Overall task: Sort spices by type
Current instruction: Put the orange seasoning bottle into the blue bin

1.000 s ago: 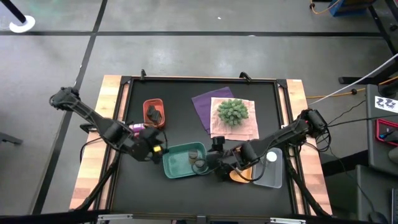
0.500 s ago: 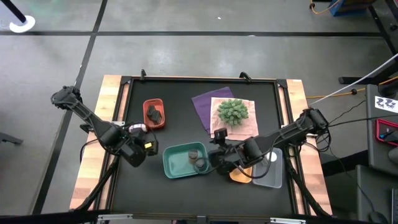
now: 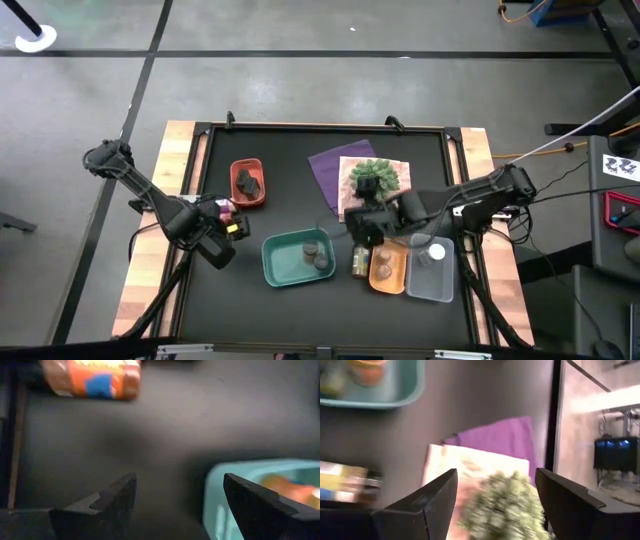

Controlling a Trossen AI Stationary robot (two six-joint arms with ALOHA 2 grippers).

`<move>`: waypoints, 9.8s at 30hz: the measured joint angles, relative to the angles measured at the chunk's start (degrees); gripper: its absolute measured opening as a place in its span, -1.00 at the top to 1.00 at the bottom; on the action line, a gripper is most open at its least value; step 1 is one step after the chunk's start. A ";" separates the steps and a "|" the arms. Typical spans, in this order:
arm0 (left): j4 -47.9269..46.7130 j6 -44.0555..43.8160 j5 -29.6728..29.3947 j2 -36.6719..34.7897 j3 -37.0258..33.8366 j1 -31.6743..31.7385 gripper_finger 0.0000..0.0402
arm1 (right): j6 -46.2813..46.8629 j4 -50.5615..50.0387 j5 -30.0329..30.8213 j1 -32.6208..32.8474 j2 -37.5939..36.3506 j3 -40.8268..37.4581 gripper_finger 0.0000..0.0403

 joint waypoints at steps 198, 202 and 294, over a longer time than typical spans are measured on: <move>-8.22 -15.53 10.38 14.64 -15.63 20.15 -0.41 | -3.25 2.53 -11.23 -26.82 -4.08 -0.07 -0.32; -6.03 -14.56 10.39 14.64 -15.63 20.13 -0.41 | -3.25 2.53 -11.23 -26.82 -4.08 -0.07 -0.32; 21.89 19.27 -5.15 14.66 -15.63 8.11 0.15 | -3.25 2.79 -11.22 -26.82 -4.08 -0.07 -0.32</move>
